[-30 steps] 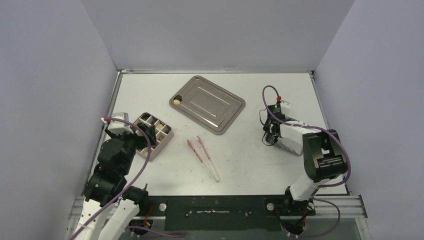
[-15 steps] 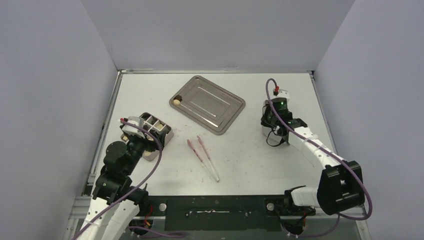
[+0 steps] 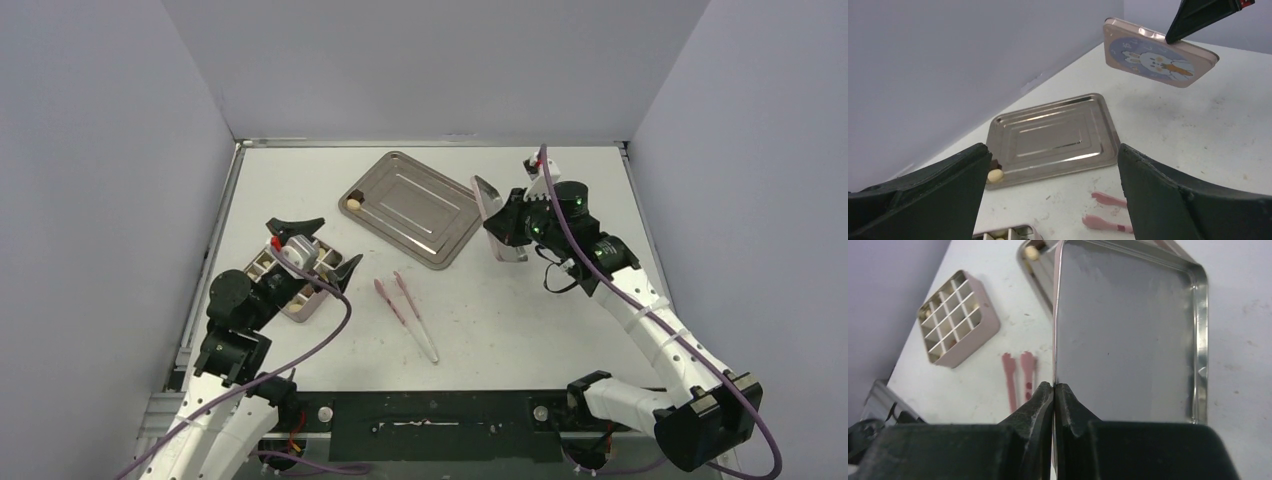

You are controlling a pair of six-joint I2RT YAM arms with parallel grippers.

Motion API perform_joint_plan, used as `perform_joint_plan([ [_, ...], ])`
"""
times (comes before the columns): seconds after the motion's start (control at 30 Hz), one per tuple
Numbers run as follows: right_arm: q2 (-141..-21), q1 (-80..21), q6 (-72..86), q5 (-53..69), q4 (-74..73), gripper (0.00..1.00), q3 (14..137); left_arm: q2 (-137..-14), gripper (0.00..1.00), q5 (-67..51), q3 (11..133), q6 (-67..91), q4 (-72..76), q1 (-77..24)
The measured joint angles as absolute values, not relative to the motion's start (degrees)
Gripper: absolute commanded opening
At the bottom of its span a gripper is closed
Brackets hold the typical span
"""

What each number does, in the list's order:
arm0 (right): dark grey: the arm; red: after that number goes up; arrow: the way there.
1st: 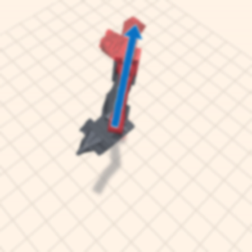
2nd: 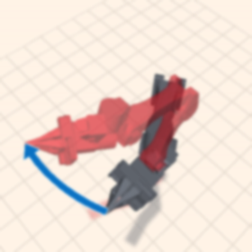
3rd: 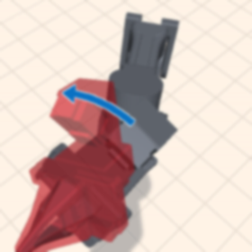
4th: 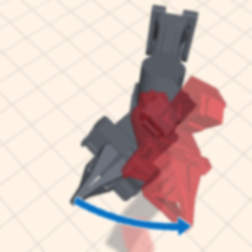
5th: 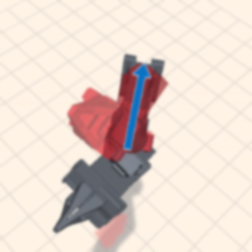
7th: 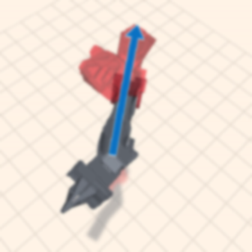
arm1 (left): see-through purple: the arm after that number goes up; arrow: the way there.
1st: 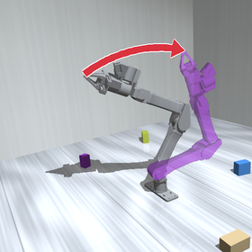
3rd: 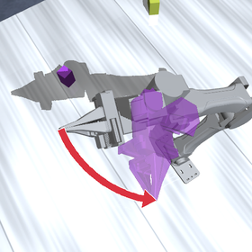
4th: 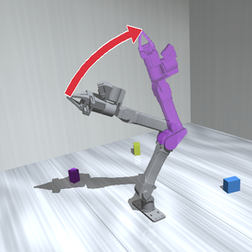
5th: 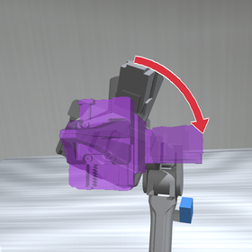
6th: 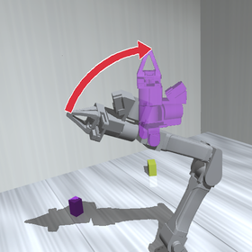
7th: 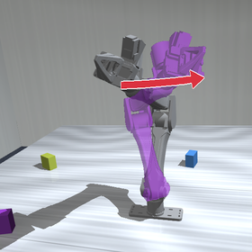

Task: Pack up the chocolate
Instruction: Pick up the box lid from the center of the board.

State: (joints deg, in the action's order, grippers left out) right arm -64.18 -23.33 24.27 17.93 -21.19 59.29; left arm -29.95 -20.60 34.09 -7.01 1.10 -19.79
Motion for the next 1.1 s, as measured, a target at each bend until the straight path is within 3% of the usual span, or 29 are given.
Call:
perform_joint_plan([
  [0.33,-63.46,-30.35,23.35,32.47,-20.58,0.00,58.48,-35.70,0.86,-35.22,44.05,-26.11,-0.75,-19.79],
  [0.5,-63.64,-38.30,22.96,33.76,-20.14,0.00,58.48,-37.34,0.78,-43.27,44.10,-36.82,-5.45,-19.81],
  [0.63,-65.80,-46.24,22.44,33.23,-20.32,0.00,59.70,-39.20,0.76,-48.75,44.10,-45.15,-10.68,-20.49],
  [1.1,-74.65,-56.80,19.51,29.98,-20.67,0.00,68.47,-36.05,0.64,-43.70,44.10,-56.62,-25.52,-26.72],
])
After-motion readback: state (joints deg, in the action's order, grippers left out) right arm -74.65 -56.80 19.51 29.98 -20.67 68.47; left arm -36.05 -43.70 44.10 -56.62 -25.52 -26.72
